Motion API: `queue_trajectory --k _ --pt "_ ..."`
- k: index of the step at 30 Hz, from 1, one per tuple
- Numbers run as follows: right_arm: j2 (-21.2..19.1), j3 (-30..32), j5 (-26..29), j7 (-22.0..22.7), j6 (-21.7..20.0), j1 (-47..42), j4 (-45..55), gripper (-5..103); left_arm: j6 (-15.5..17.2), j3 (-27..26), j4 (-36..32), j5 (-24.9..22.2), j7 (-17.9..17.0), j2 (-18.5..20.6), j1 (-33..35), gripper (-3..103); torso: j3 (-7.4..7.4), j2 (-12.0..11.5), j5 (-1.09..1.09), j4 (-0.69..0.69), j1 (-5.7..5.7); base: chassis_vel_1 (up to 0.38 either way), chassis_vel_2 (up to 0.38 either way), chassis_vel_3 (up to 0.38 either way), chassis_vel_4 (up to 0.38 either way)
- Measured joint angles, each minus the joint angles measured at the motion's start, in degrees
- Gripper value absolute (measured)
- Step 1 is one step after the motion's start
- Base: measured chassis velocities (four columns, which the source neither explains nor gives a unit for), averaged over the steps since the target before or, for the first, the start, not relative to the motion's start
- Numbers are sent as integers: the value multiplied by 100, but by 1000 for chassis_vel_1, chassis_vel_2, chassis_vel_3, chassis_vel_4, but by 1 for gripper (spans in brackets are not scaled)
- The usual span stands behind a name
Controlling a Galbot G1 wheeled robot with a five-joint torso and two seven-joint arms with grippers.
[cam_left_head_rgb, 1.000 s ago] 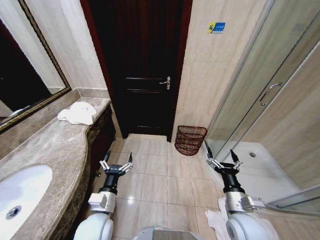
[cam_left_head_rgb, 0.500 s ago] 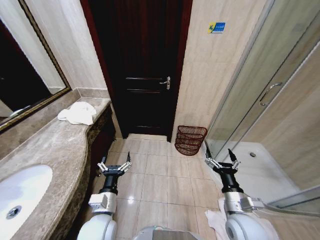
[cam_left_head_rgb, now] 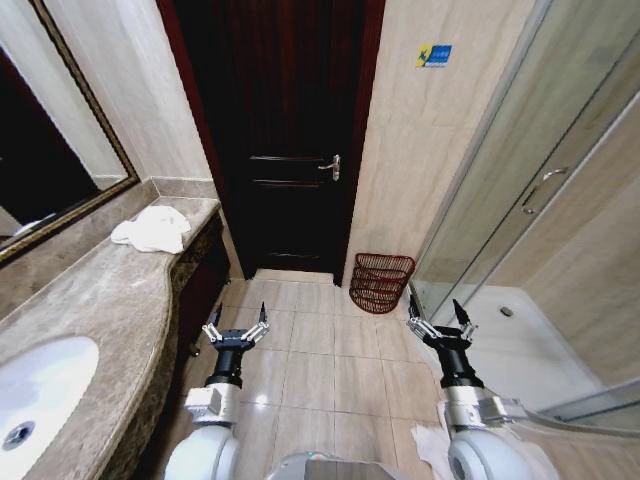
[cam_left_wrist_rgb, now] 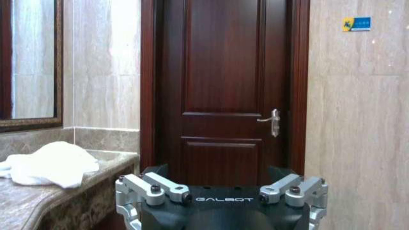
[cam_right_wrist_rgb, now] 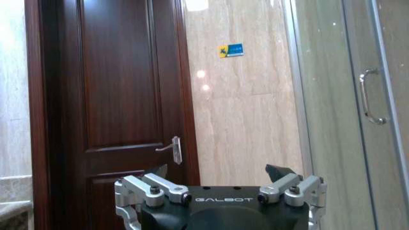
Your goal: Discard the used towel into the hamper.
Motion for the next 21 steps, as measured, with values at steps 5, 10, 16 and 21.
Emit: queue_trajectory --k 5,10,16,21 --pt "48 -15 -6 -9 13 -7 -34 100 0 -31 0 -29 -1 0 -6 100 0 0 0 0 0 -103 80 90 -84" --pt "74 -18 -14 -25 81 -51 -90 100 -13 -11 25 -17 -2 1 4 100 0 0 0 0 0 -90 95 98 -98" --pt "69 7 -33 -50 107 -55 -96 100 36 6 1 -70 2 1 21 100 -1 0 0 0 -1 -112 97 106 -105" --pt "76 3 -50 -71 114 -59 -99 100 80 12 -37 -134 20 1 35 100 -1 0 1 1 -1 -105 128 132 -116"
